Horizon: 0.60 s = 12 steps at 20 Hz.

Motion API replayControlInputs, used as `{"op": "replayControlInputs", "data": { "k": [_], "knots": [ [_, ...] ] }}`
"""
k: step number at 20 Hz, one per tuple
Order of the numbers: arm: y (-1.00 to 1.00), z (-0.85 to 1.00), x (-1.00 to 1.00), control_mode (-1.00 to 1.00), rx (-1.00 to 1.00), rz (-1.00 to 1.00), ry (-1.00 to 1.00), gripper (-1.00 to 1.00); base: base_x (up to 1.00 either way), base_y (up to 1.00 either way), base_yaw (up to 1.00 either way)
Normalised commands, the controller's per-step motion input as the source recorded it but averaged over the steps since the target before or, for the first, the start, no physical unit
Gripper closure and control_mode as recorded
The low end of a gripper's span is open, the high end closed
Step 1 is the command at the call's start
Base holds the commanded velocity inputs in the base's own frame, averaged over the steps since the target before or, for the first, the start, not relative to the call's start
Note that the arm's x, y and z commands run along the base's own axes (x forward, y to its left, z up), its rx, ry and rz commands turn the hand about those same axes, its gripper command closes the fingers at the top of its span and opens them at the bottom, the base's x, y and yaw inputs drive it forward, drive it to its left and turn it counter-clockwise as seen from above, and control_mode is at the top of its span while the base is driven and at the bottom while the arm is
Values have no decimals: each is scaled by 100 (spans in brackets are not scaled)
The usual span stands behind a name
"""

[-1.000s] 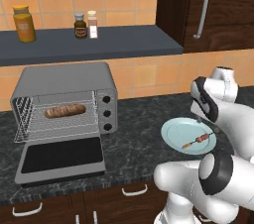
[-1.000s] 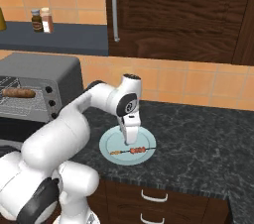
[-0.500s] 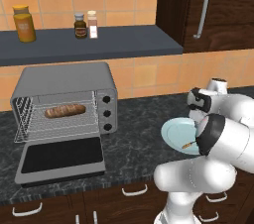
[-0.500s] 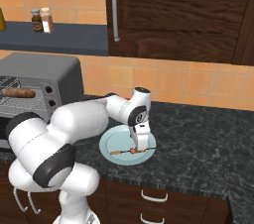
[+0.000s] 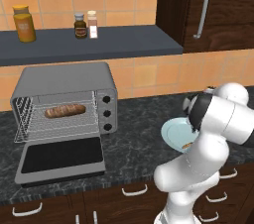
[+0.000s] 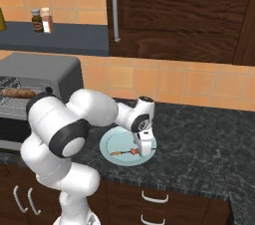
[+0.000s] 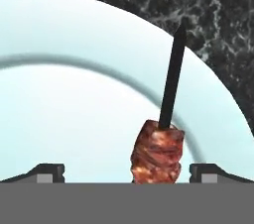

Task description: Pick up the kebab skewer and baguette bread, and place them inside the toaster oven. Close the toaster oven door and start by setting the timer.

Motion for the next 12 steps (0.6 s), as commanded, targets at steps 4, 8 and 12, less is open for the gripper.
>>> {"op": "replayControlInputs", "data": {
  "k": [4, 8, 12],
  "knots": [
    [0, -34, 0, -100, 0, 0, 2, -100, 0, 0, 0],
    [0, -25, 0, -100, 0, 0, 0, 100, 0, 0, 0],
    [0, -25, -3, -100, 0, 0, 0, 100, 0, 0, 0]
  ]
}}
